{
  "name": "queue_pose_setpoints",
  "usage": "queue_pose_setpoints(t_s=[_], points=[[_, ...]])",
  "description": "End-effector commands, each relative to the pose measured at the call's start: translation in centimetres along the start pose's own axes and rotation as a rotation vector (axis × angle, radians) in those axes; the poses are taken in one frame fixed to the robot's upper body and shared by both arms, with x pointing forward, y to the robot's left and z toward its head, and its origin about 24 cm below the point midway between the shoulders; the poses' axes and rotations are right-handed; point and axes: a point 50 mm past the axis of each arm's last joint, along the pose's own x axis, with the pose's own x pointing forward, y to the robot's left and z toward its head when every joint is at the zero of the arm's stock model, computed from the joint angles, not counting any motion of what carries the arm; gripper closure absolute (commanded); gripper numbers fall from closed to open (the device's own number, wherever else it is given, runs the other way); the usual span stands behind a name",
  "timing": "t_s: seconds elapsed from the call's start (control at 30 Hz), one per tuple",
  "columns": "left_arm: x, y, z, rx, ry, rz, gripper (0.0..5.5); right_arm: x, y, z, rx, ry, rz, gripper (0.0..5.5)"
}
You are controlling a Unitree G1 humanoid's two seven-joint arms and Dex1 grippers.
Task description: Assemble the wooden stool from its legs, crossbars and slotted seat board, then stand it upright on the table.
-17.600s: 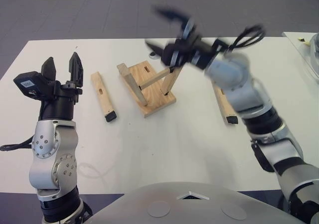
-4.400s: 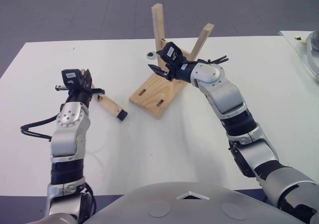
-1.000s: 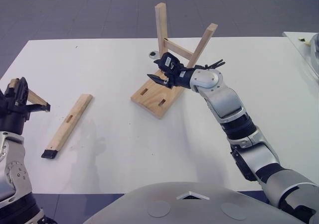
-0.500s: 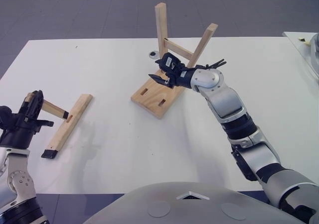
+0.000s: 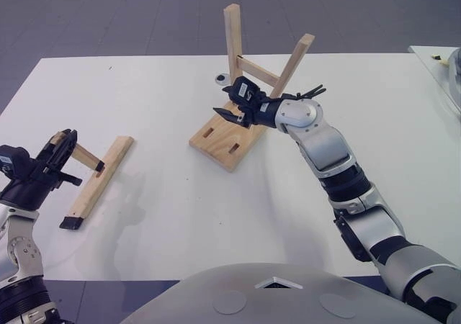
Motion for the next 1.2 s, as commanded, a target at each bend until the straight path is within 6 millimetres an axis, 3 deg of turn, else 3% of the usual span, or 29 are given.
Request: queue_pose_setpoints(t_s=[0.03,0.37,0.7,0.87,1.2], points=[[-0.4,0.3,0.2,0.050,0.038,-0.028,5.09,0.0,-0.5,1.0,-0.022,-0.024,-0.003,2.90],[-0.6,0.7,-0.3,0.080,0.058,-0.017,5.09,0.3,-0.6,1.3,-0.024,-0.038,-0.012,2.90],[1.5,0.5,-0.1,0.093,0.038,-0.055,5.09,0.3,-0.6,1.2,-0.024,-0.033,-0.016,2.90],[0.5,0.9,-0.7,0.094,0.063,-0.032,5.09,0.1,-0.7,1.1,-0.024,-0.032,-0.018,2.90],[0.5,0.1,-1.2,0.077,0.050,-0.029,5.09,0.0,-0.9,1.1,-0.035,-0.028,-0.024,2.90]])
